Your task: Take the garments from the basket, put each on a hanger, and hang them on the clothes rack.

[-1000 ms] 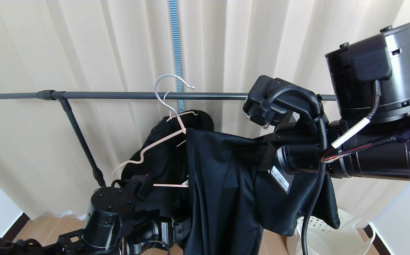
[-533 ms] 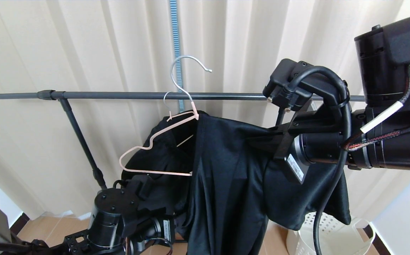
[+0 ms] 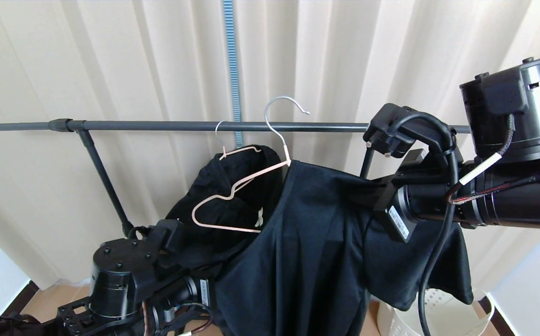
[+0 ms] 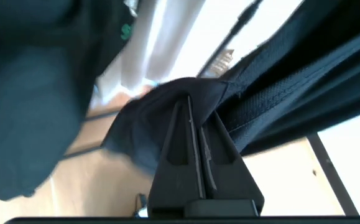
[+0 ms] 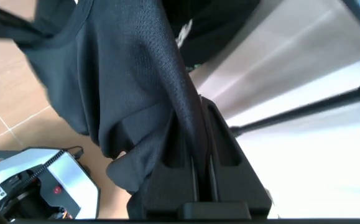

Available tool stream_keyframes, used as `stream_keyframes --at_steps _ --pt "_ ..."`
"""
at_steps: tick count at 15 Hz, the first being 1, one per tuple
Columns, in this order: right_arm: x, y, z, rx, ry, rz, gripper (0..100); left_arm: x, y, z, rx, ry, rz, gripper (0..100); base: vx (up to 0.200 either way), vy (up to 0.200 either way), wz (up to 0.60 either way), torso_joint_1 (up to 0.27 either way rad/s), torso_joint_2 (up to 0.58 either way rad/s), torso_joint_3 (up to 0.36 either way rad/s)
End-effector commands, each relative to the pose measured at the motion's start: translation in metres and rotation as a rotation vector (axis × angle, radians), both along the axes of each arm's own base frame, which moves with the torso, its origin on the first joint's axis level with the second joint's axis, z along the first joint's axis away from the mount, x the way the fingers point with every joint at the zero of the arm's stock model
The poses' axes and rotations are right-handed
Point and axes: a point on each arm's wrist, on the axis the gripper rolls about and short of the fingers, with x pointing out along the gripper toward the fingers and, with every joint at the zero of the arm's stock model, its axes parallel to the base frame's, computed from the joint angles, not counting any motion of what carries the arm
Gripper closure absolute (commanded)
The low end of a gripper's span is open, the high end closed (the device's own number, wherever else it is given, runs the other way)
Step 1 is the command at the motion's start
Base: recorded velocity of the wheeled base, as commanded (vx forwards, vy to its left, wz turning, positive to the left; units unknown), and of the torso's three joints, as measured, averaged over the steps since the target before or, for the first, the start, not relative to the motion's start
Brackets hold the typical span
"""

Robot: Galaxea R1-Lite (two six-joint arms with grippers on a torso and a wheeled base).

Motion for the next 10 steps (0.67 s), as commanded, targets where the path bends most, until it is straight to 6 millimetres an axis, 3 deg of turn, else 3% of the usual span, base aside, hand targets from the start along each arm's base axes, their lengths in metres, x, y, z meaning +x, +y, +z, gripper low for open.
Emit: stream_keyframes --at_steps 1,8,10 --pt "0.002 -0.014 -0.011 0.031 0.013 -0.003 100 0.004 0.006 0.004 -0.009 -0.016 0.025 100 0.0 0.0 0.0 0.0 0.0 0.0" --pt "-0.011 -0.051 -0.041 0.138 0.046 -0.051 100 0.014 0.017 0.004 0.008 -0.028 0.075 100 0.0 0.0 0.0 0.0 0.0 0.0" --pt "-0.013 -0.054 -0.047 0.154 0.034 -0.055 100 0.014 0.017 0.004 0.013 -0.026 0.074 100 0.0 0.0 0.0 0.0 0.0 0.0"
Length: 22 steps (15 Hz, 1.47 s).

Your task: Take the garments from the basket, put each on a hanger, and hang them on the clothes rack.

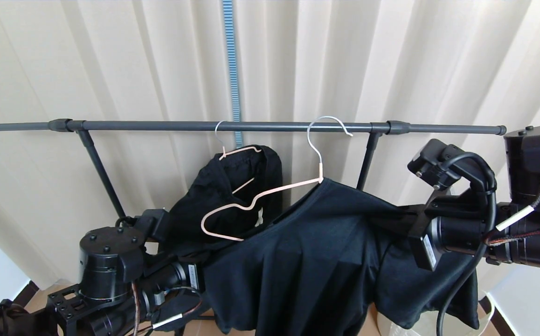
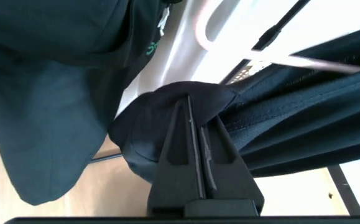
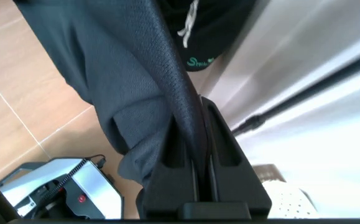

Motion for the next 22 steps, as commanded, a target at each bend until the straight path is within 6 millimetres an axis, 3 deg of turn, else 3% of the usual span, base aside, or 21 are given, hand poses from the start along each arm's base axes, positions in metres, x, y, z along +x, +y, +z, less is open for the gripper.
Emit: stream_keyframes --at_steps 1,6,14,22 --pt "-0.005 -0.006 -0.001 0.012 -0.02 -0.008 100 0.001 0.0 -0.001 0.003 0.004 0.004 100 0.0 0.0 0.0 0.0 0.0 0.0" --pt "-0.013 -0.011 0.001 0.015 -0.029 -0.009 100 0.005 0.007 0.0 0.015 -0.008 0.032 100 0.0 0.0 0.0 0.0 0.0 0.0" --pt "-0.019 -0.014 -0.013 -0.071 -0.036 0.034 100 0.014 0.019 0.007 0.012 -0.065 0.079 100 0.0 0.0 0.0 0.0 0.0 0.0" --pt "-0.018 -0.004 -0.024 -0.105 -0.007 0.084 100 -0.001 0.019 0.028 -0.017 -0.141 0.048 100 0.0 0.0 0.0 0.0 0.0 0.0"
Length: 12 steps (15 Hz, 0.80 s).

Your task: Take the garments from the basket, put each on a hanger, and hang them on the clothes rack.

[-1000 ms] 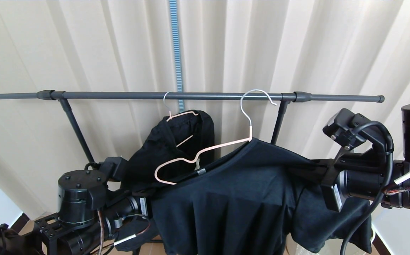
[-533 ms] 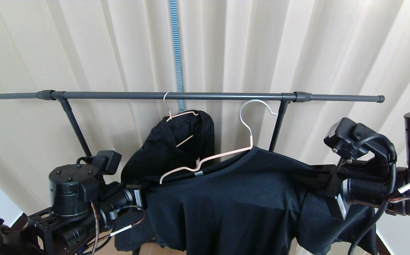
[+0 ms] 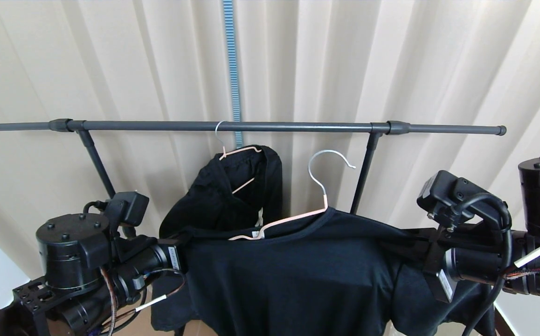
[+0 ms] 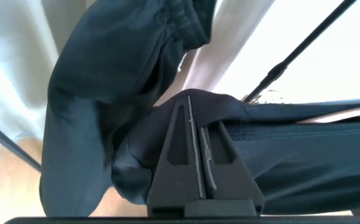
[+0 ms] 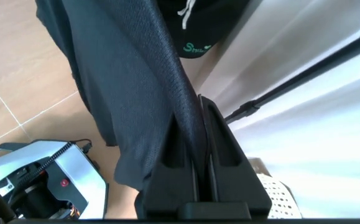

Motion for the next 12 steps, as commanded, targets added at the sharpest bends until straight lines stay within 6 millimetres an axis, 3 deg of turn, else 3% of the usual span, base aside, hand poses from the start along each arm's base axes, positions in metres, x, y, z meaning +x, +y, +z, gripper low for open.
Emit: stream_keyframes --at_steps 1,12 --pt "0.002 0.011 -0.009 -0.016 0.032 0.033 100 -0.006 -0.001 0.006 -0.009 -0.023 -0.017 100 0.0 0.0 0.0 0.0 0.0 0.0" --pt "0.007 0.036 -0.018 0.071 0.07 0.044 100 -0.014 -0.002 0.009 0.021 -0.049 -0.047 100 0.0 0.0 0.0 0.0 0.0 0.0"
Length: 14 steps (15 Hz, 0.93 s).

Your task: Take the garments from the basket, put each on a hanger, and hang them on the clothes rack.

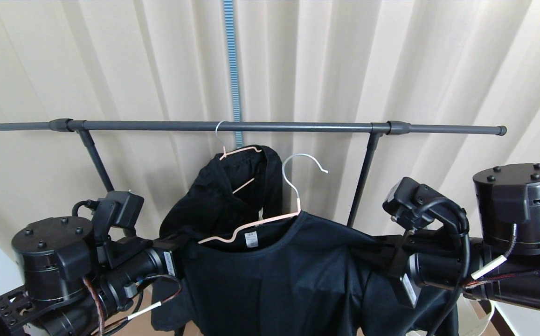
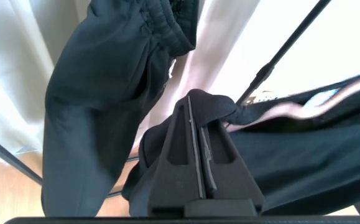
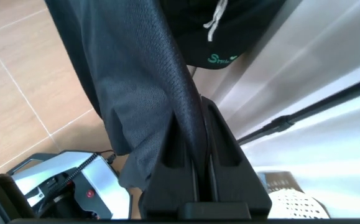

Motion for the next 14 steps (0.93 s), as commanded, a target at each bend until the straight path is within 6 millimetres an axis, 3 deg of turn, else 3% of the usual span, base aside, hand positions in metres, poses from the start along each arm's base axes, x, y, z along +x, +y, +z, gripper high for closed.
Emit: stream_keyframes --at_steps 1,7,14 --pt "0.002 0.005 -0.006 -0.014 0.014 0.006 100 -0.001 -0.001 0.0 0.001 -0.002 -0.005 100 0.0 0.0 0.0 0.0 0.0 0.0" --pt "0.006 0.017 -0.011 -0.05 -0.049 -0.083 100 0.0 -0.001 0.006 0.043 -0.046 -0.015 100 0.0 0.0 0.0 0.0 0.0 0.0" --pt "0.004 0.014 -0.005 0.001 -0.139 -0.128 100 0.032 -0.02 0.044 0.167 -0.023 -0.04 100 0.0 0.0 0.0 0.0 0.0 0.0"
